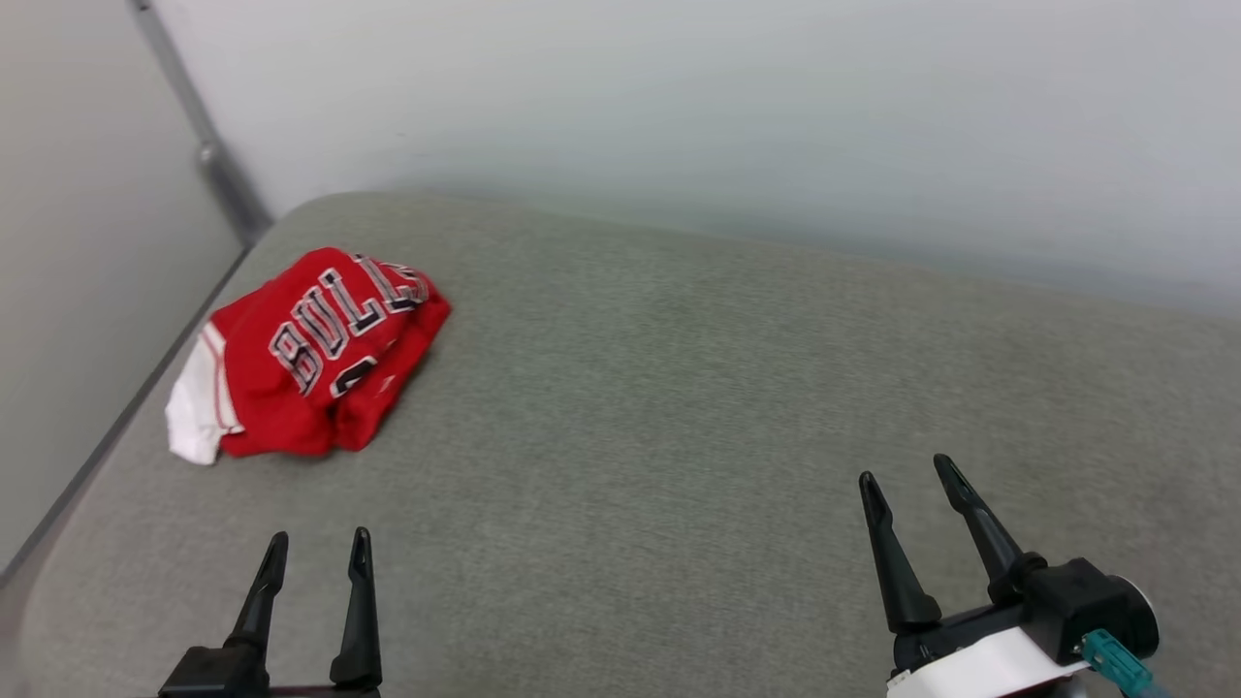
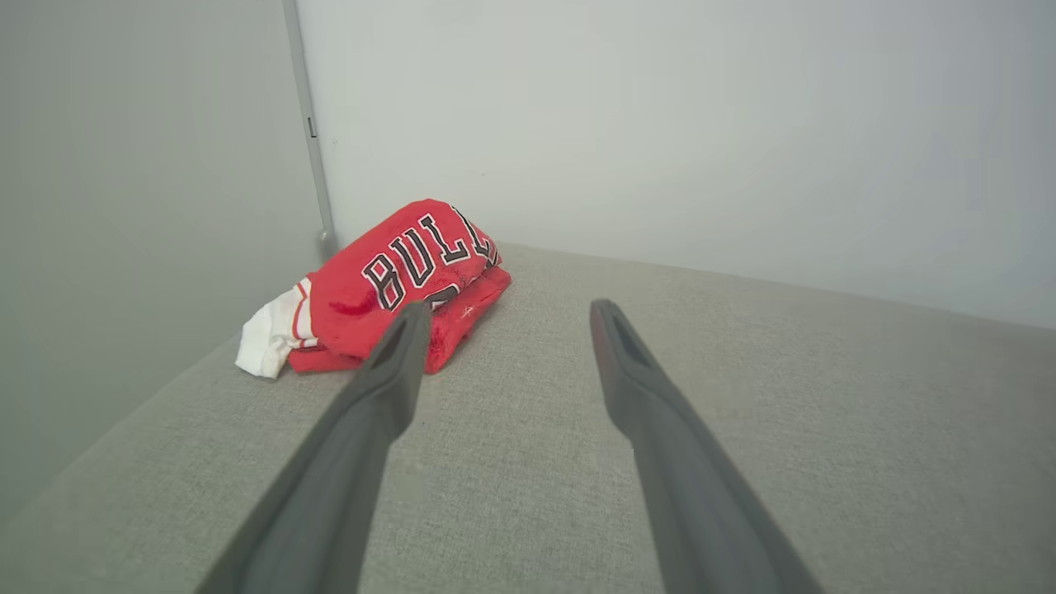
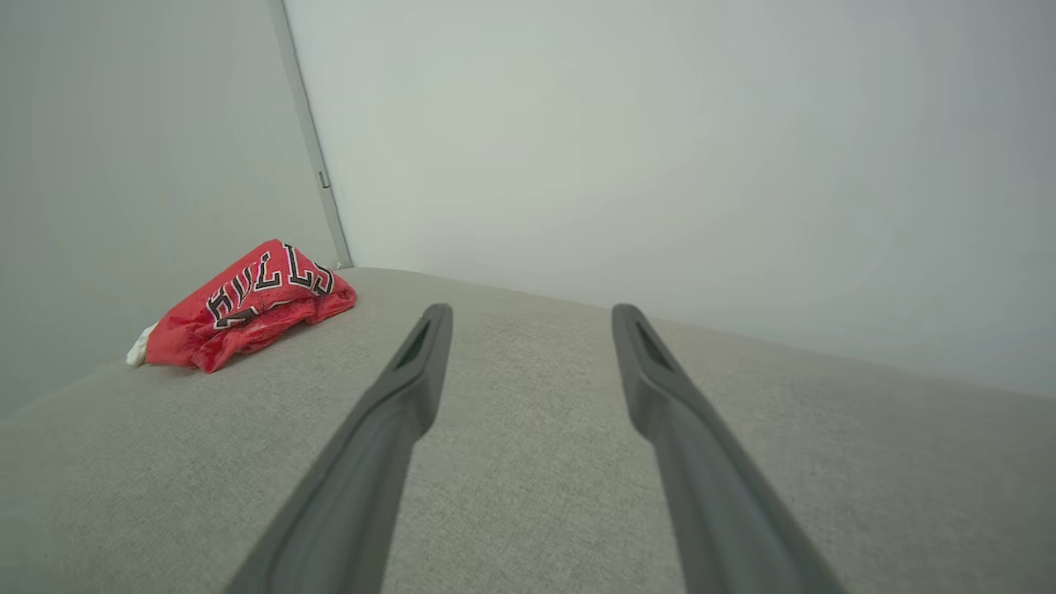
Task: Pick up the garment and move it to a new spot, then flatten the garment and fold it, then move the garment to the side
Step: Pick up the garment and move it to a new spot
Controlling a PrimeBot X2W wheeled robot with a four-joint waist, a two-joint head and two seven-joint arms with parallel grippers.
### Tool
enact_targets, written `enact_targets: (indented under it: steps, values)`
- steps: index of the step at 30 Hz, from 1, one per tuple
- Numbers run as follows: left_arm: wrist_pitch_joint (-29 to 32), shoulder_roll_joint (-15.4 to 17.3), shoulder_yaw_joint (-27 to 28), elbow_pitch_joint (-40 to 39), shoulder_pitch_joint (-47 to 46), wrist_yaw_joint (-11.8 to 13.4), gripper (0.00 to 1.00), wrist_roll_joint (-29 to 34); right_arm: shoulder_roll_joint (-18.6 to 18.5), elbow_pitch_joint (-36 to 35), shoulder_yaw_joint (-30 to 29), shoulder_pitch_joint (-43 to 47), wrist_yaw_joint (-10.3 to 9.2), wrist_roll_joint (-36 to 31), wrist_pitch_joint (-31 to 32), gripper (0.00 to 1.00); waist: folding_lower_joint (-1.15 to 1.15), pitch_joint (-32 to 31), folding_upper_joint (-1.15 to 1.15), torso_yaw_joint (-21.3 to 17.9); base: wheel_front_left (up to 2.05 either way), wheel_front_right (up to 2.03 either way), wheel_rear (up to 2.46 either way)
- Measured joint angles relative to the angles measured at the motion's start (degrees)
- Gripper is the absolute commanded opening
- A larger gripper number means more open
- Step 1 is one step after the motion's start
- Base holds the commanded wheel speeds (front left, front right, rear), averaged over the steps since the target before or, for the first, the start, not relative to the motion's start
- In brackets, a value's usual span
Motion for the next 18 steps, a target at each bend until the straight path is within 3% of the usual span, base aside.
enact_targets:
  steps: [11,18]
  values:
    - [0.0,0.0,0.4,-0.3,1.7,-0.3,1.00,1.2,0.0,0.3,2.0,0.2,0.00,0.2,0.0,1.00,0.00,-1.2,0.00,8.4,0.00,0.00,0.00]
    - [0.0,0.0,0.6,-0.1,1.9,-0.9,1.00,1.6,0.0,0.3,2.1,0.2,0.00,0.0,0.0,1.00,0.00,-1.3,0.00,10.8,0.00,0.00,0.00]
